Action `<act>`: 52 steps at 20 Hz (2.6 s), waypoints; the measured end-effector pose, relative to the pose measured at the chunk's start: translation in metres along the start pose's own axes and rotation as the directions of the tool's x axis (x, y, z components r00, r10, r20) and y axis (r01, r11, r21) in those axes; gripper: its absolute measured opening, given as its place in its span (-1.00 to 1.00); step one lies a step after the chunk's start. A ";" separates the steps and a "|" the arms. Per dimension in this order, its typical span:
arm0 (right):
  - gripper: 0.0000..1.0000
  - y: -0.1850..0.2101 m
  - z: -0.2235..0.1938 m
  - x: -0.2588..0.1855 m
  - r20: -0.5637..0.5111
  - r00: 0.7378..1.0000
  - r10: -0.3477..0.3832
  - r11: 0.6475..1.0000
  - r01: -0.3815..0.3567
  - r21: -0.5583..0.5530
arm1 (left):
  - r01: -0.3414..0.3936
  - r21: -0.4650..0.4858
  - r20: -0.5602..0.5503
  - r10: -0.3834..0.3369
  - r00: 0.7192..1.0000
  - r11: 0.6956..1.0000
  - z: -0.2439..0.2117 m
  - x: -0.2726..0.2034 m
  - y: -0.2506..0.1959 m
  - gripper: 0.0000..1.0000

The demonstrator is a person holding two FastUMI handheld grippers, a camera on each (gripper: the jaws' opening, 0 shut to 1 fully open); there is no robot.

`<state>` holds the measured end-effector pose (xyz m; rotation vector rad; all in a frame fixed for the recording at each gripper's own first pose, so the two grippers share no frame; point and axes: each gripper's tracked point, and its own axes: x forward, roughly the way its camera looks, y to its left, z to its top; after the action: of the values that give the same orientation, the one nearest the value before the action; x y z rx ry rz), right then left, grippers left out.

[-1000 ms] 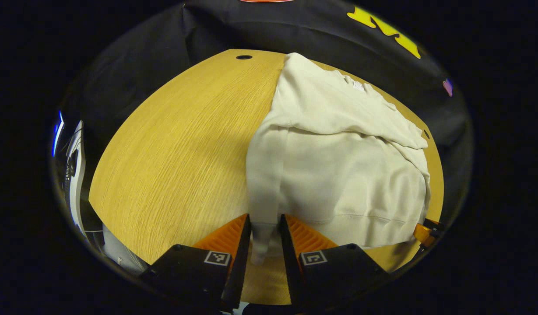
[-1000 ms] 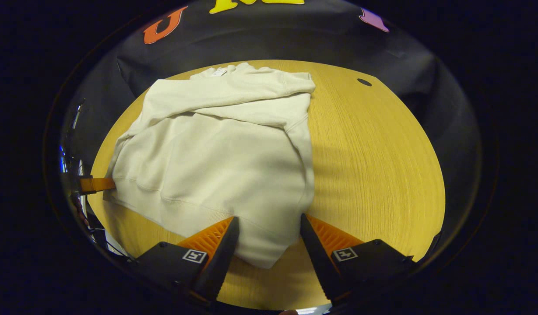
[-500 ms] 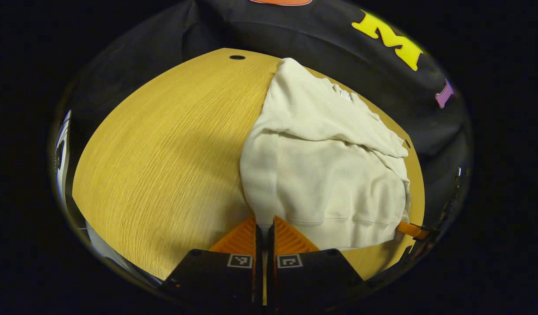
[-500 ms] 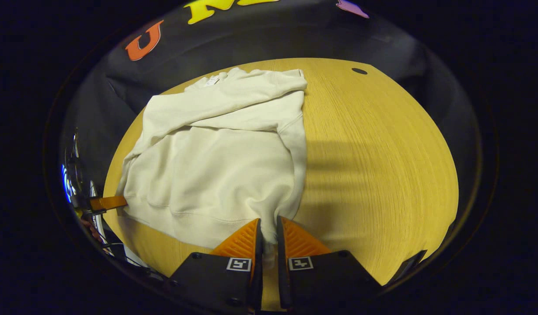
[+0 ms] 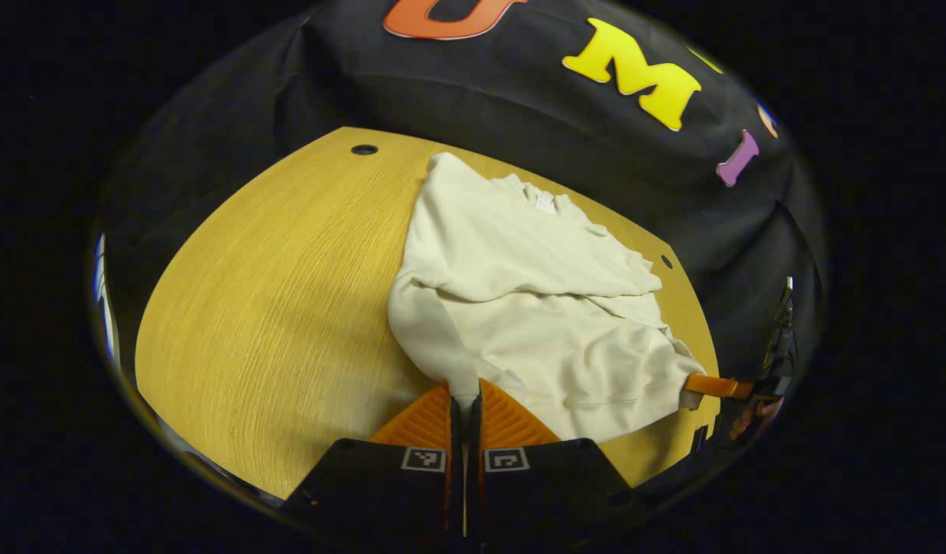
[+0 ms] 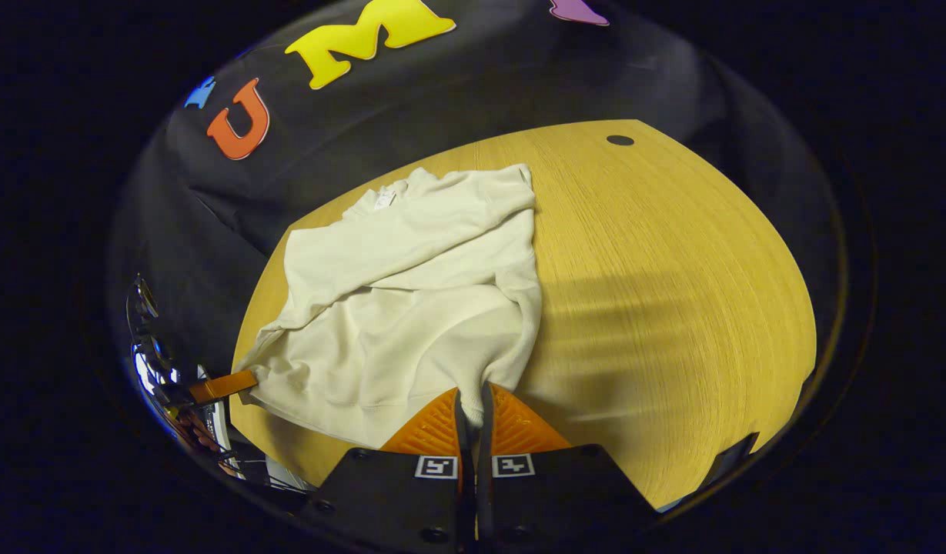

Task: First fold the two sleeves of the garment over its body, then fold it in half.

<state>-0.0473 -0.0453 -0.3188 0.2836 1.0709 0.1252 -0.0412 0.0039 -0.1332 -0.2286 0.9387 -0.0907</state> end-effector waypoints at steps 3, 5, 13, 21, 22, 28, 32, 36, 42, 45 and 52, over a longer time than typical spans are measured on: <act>-0.97 0.014 0.044 -0.017 0.073 0.997 0.028 1.000 -0.028 -0.008 | 0.025 0.065 0.049 -0.028 0.998 0.998 0.096 -0.077 -0.084 -0.92; -0.97 0.019 0.075 -0.028 0.124 0.991 0.048 0.999 -0.049 0.008 | 0.043 0.078 0.084 -0.049 0.995 0.996 0.110 -0.048 -0.048 -0.92; -0.97 0.060 0.175 -0.057 0.230 0.965 0.122 0.993 -0.117 -0.035 | 0.091 0.143 0.211 -0.120 0.970 0.986 0.254 -0.020 -0.107 -0.92; -0.97 0.094 0.289 -0.029 0.243 0.955 0.169 0.986 -0.167 -0.031 | 0.112 0.177 0.249 -0.154 0.956 0.978 0.359 0.015 -0.119 -0.92; -0.97 0.091 0.299 -0.015 0.237 0.957 0.167 0.986 -0.167 -0.022 | 0.109 0.176 0.244 -0.151 0.958 0.978 0.368 0.026 -0.118 -0.92; -1.00 0.065 0.323 0.083 0.187 0.972 0.139 0.990 -0.140 -0.009 | 0.096 0.140 0.201 -0.123 0.972 0.985 0.379 0.107 -0.095 -0.92; -0.97 0.049 0.328 0.135 0.189 0.976 0.104 0.994 -0.106 -0.002 | 0.075 0.092 0.186 -0.091 0.978 0.993 0.375 0.162 -0.080 -0.92; -0.97 0.038 0.320 0.184 0.182 0.981 0.064 0.998 -0.067 0.010 | 0.024 0.079 0.184 -0.038 0.982 0.997 0.371 0.212 -0.059 -0.92; -0.96 0.026 0.308 0.233 0.185 0.983 0.001 0.999 -0.009 0.043 | -0.030 0.043 0.191 0.022 0.981 0.999 0.356 0.264 -0.048 -0.89; -0.74 0.024 0.302 0.236 0.187 0.982 -0.015 0.999 0.005 0.054 | -0.020 0.057 0.194 0.008 0.981 0.998 0.358 0.269 -0.055 -0.75; 0.48 0.041 0.329 0.175 0.334 0.943 -0.007 0.999 -0.007 0.040 | -0.085 0.158 0.359 0.023 0.933 0.984 0.410 0.209 -0.066 0.96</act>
<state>0.3269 -0.0197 -0.3082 0.3291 0.7361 0.0521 0.4146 -0.0336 -0.0495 -0.0551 0.5698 -0.0749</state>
